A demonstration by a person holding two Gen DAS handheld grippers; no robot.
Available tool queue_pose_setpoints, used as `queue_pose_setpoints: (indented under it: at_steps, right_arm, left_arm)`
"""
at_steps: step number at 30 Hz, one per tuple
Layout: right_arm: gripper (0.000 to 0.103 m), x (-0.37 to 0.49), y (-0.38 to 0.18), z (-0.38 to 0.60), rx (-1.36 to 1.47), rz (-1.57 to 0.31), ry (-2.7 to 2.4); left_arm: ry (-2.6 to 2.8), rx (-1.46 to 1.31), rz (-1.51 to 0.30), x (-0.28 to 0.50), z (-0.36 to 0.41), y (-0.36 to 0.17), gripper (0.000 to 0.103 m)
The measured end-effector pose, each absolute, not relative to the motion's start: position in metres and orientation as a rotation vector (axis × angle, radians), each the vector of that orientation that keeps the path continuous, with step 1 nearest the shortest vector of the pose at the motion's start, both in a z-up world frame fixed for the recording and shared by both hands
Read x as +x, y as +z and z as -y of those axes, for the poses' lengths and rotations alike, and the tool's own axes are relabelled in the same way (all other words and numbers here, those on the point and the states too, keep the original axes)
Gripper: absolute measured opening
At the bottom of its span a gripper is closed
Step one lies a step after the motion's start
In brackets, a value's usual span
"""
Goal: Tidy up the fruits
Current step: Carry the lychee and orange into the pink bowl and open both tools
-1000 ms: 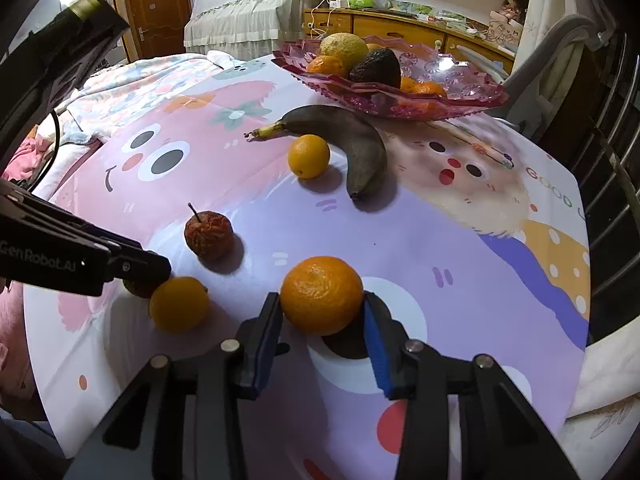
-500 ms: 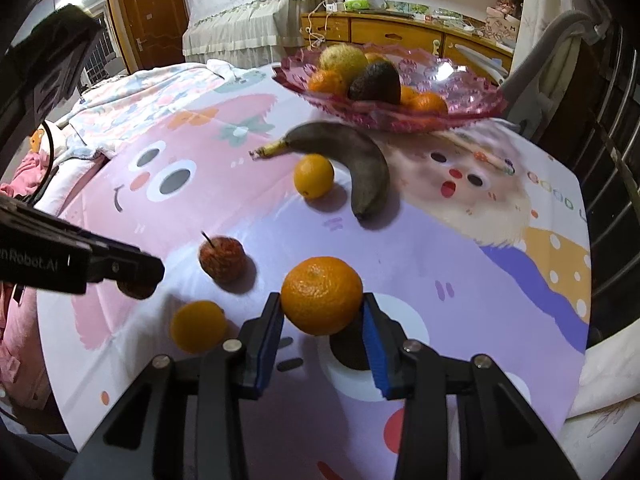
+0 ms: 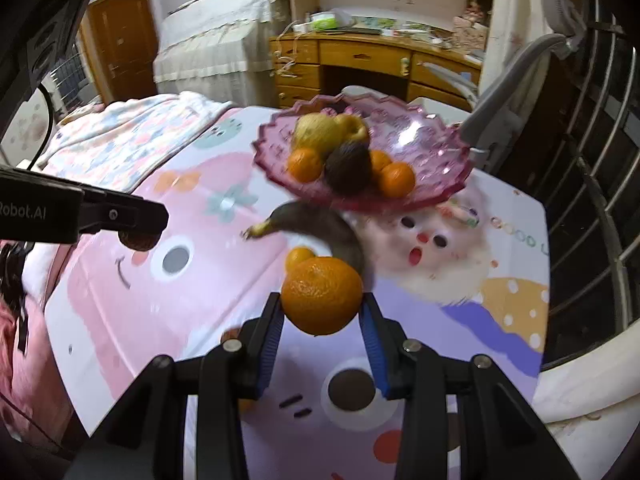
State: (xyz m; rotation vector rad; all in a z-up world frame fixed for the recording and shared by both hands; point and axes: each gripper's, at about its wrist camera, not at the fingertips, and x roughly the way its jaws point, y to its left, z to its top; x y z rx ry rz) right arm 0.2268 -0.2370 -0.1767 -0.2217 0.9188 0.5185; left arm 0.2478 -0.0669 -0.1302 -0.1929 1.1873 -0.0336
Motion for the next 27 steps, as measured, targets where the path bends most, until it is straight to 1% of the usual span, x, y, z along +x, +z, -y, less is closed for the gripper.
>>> queue_pose_setpoints:
  at_steps: [5, 9, 15, 24, 25, 27]
  right_arm:
    - [0.039, 0.249, -0.16, 0.232, -0.176, -0.882, 0.433]
    - [0.039, 0.268, -0.156, 0.226, -0.15, -0.857, 0.364]
    - [0.039, 0.294, -0.165, 0.214, -0.125, -0.832, 0.31]
    - [0.04, 0.323, -0.193, 0.201, -0.083, -0.874, 0.312]
    - [0.04, 0.325, -0.195, 0.199, -0.086, -0.88, 0.313]
    - [0.04, 0.328, -0.198, 0.197, -0.085, -0.892, 0.318]
  left_arm:
    - [-0.12, -0.138, -1.157, 0.287, 0.061, -0.115, 0.026]
    - [-0.168, -0.122, -1.15, 0.317, 0.056, -0.117, 0.026]
    - [-0.232, -0.117, -1.165, 0.352, 0.05, -0.141, 0.026]
    - [-0.289, -0.147, -1.188, 0.377, 0.044, -0.179, 0.026]
    - [-0.293, -0.148, -1.19, 0.379, 0.044, -0.182, 0.027]
    - [-0.301, -0.146, -1.189, 0.379, 0.046, -0.182, 0.04]
